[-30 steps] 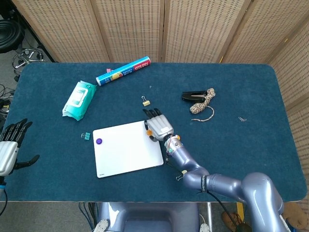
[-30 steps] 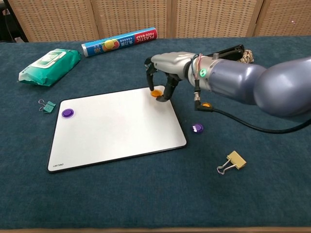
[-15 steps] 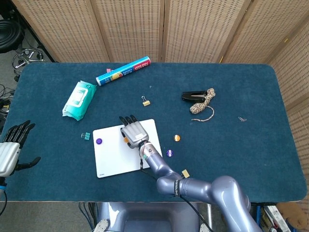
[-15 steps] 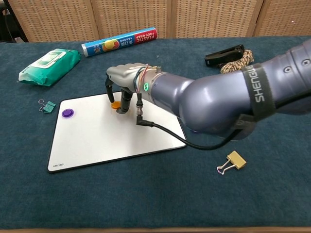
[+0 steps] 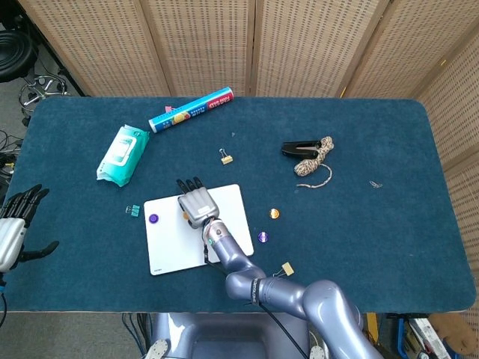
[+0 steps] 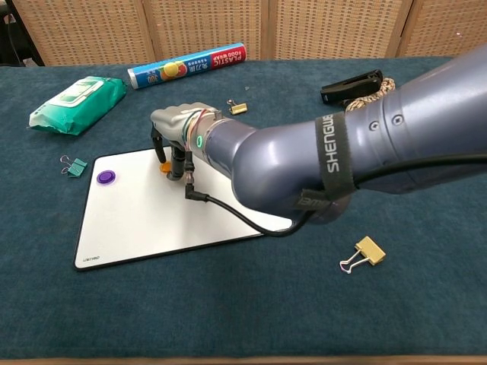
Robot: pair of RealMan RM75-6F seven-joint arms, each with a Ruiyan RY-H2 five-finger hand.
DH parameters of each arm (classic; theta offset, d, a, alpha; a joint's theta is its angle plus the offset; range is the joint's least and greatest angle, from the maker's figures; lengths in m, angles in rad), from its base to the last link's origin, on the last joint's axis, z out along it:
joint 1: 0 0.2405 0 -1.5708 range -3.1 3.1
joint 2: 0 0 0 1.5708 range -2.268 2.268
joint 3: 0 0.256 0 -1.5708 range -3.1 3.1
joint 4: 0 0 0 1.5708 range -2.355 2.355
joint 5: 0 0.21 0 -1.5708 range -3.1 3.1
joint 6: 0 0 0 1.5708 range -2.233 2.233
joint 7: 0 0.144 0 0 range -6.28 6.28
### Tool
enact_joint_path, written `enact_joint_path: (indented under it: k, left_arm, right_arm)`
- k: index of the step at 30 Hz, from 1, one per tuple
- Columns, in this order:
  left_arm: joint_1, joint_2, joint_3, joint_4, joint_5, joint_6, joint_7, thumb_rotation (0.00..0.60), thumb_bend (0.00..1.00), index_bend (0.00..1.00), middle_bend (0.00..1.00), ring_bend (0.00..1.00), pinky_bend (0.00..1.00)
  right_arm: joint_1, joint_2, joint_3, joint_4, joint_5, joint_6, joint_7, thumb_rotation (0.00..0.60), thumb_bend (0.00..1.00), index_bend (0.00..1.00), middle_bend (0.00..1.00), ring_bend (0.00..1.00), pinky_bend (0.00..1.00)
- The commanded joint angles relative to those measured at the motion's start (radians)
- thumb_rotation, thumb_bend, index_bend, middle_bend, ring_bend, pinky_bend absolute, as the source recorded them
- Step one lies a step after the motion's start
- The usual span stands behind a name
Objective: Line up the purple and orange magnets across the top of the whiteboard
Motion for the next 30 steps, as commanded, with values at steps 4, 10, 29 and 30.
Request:
enact_joint_path:
  k: [4,10,29,30]
  left_arm:
    - [-0.005,0.001,-0.001,0.005,-0.004,-0.009,-0.006,0.6,0.2,0.0,0.0,0.0,0.0]
    - [-0.008,0.0,-0.001,0.005,-0.005,-0.016,-0.005,0.6,0.2,0.0,0.0,0.0,0.0]
    - [-0.01,-0.001,0.003,0.001,-0.005,-0.023,-0.001,0.6,0.2,0.0,0.0,0.0,0.0]
    - [-0.01,-0.001,0.003,0.001,-0.006,-0.024,-0.002,0.6,0.2,0.0,0.0,0.0,0.0]
  right_arm:
    - [0.023,-0.028,0.018,0.073,-0.022,-0.025,0.025,0.6,0.46,0.56,0.0,0.0,0.0]
    - [0.021,-0.032,0.022,0.074,-0.042,-0.025,0.043,0.6,0.46,0.56,0.0,0.0,0.0]
    - [0.018,-0.049,0.043,0.088,-0.062,-0.032,0.061,0.6,0.46,0.56,0.0,0.0,0.0]
    - [0.018,-0.05,0.043,0.09,-0.062,-0.034,0.06,0.6,0.46,0.54,0.0,0.0,0.0]
